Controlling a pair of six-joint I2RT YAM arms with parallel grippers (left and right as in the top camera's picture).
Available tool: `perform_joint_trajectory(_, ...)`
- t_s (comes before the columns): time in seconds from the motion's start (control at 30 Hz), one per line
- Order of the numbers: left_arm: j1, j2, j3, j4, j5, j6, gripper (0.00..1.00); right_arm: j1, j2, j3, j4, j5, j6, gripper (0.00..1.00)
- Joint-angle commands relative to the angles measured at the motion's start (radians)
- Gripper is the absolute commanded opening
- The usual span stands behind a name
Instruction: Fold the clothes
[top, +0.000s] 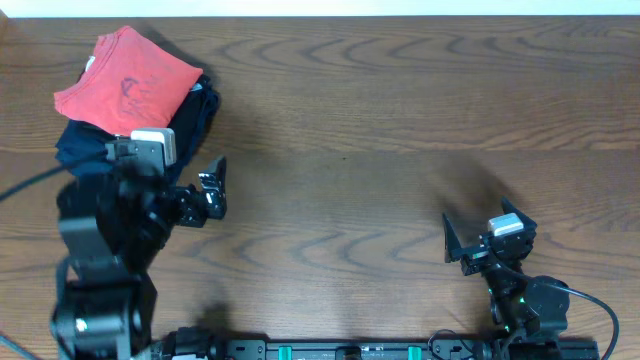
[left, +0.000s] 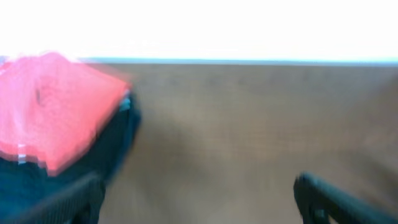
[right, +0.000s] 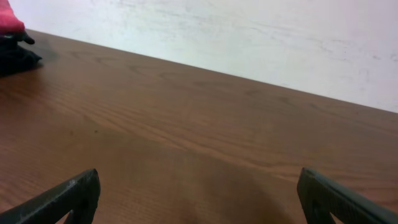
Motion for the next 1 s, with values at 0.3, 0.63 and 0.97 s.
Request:
perform_joint_trajectory(0.3,-0.017,-0.461,-0.506,0.389,-0.024,0.008,0.98,-0.009,-0.007,-0.006,0.002,-0.008,-0.007,0.99)
perform_joint_trajectory(0.63,-0.036,-0.726,-0.758,0.415,-0.031,0.009,0.98,-0.009,-0.007,-0.006,0.002,-0.008,-0.007,0.99)
perform_joint_trajectory(0.97,-0.076,-0.727,-0.965,0.525,-0.032,0.009,0.98,-0.009,-0.007,-0.006,0.002,-0.008,-0.007,0.99)
